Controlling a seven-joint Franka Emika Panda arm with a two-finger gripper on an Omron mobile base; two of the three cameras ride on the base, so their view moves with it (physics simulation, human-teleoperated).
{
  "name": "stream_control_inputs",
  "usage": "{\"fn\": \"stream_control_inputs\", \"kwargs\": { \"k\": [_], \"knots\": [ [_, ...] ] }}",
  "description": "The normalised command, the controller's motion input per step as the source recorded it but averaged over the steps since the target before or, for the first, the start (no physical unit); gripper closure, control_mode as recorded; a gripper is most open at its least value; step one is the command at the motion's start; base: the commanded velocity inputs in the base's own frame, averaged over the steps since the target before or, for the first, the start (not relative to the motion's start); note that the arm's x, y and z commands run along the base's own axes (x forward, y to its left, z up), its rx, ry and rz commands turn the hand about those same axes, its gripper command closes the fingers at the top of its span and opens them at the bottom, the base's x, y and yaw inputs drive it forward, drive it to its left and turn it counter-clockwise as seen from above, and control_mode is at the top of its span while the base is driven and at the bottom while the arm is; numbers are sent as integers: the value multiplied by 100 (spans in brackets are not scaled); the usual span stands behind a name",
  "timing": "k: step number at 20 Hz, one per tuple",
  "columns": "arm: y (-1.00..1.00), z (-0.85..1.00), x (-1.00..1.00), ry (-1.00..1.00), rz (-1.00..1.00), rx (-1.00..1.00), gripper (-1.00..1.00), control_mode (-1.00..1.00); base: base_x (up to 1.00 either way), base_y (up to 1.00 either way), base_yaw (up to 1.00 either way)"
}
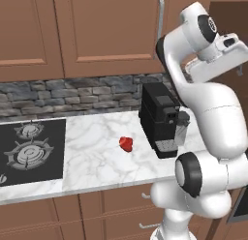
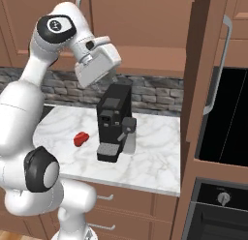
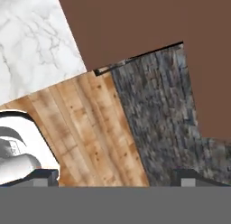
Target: Retrieve the tupperware from the cabinet, then place the raw meat into the tupperware to avoid contamination.
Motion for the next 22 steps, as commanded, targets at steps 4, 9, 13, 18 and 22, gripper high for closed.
{"fn": "stream_control_inputs", "kwargs": {
  "k": [4, 9, 13, 18, 22],
  "knots": [
    [60, -11, -9, -48, -8, 26, -100, -100, 0, 0, 0],
    [58, -6, 3, -48, -8, 21, -100, -100, 0, 0, 0],
    [28, 0, 31, -45, 6, 3, -100, -100, 0, 0, 0],
    [7, -1, 51, -25, 27, 0, -100, -100, 0, 0, 0],
    [1, 4, 49, -3, 31, -6, -100, -100, 0, 0, 0]
  ]
}}
